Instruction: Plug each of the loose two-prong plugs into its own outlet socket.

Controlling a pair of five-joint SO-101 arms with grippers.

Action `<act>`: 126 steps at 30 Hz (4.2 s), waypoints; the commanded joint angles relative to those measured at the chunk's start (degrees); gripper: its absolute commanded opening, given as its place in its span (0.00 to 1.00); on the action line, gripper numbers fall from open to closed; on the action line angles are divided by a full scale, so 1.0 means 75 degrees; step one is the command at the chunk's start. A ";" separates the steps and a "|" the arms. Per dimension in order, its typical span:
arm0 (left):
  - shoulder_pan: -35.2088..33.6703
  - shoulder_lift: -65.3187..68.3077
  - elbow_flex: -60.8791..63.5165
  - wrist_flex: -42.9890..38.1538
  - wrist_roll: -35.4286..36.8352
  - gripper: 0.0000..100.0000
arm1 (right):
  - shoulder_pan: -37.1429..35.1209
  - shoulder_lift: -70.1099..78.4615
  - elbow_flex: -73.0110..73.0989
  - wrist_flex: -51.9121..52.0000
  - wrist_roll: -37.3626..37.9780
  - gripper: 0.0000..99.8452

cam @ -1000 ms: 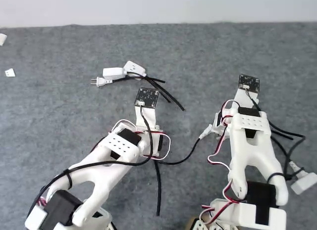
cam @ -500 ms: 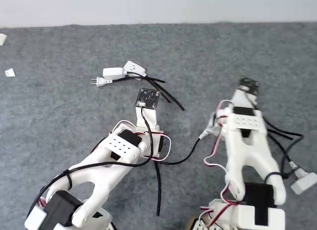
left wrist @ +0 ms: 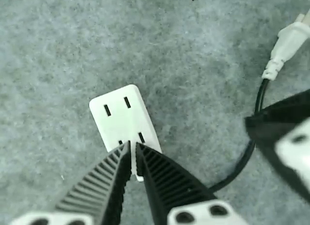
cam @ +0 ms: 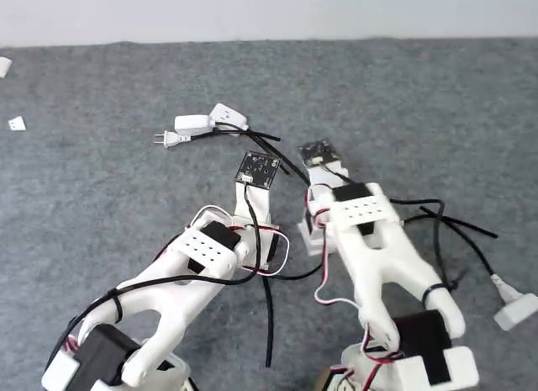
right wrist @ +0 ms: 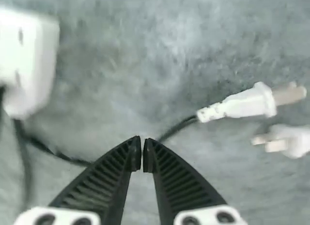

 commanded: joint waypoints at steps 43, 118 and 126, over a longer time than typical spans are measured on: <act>-0.0610 -0.0199 0.0018 -0.0270 -0.1289 0.02 | -0.0486 -0.1366 0.2274 -0.0568 1.1569 0.17; 0.0516 -0.0141 0.0018 0.0246 -0.2368 0.02 | 0.3546 0.1061 -0.4958 0.2784 0.2192 0.01; 0.0492 -0.0141 -0.0029 0.0234 -0.1184 0.02 | 0.4706 0.1084 -0.3810 0.2878 0.2825 0.01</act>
